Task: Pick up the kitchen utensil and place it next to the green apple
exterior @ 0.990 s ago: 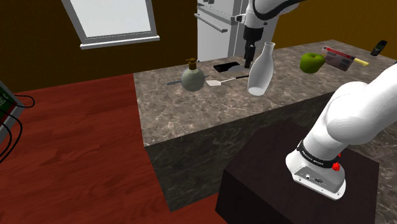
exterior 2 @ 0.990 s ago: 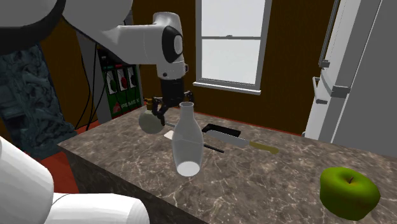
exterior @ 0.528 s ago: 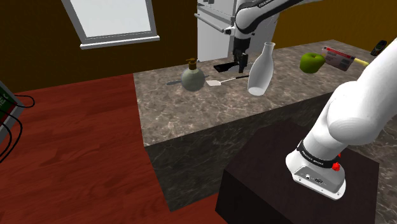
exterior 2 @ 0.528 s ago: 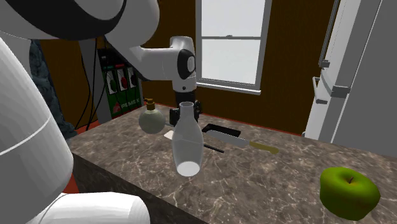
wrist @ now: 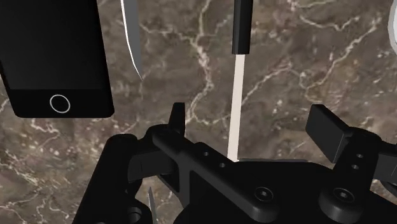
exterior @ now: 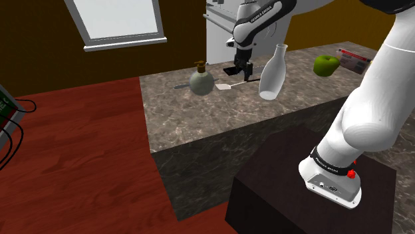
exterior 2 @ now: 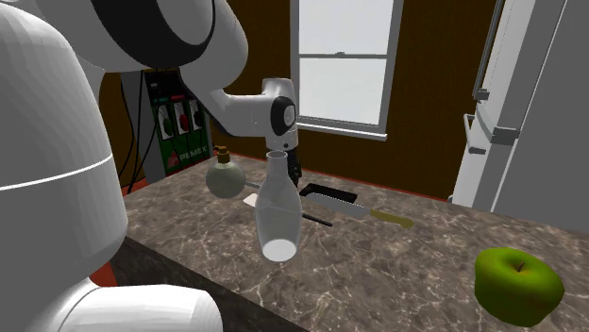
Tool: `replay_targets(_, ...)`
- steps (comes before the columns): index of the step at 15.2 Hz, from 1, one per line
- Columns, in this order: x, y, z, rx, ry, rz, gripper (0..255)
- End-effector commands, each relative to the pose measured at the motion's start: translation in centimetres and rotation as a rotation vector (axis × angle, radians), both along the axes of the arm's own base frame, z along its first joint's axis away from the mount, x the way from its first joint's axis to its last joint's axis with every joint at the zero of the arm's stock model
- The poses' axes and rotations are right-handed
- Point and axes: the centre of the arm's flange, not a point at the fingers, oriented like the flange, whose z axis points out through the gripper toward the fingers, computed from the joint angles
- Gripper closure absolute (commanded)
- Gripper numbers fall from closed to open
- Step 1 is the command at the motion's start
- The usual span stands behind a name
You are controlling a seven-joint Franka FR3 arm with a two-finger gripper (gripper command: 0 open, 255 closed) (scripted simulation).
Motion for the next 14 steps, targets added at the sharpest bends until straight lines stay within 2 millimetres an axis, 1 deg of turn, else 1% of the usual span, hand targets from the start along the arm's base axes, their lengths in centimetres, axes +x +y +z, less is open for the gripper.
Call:
replay_targets(1,0.0,0.0,-1.0,0.0,0.0,0.004,0)
replay_targets(3,0.0,-0.1,-2.1,0.0,0.0,0.004,0)
replay_targets(4,0.0,-0.2,-2.9,0.0,0.0,0.004,0)
replay_targets(12,0.0,-0.2,-2.9,0.0,0.0,0.004,0)
replay_targets(13,0.0,-0.2,-2.9,0.0,0.0,0.004,255)
replay_targets(14,0.0,-0.2,-2.9,0.0,0.0,0.004,255)
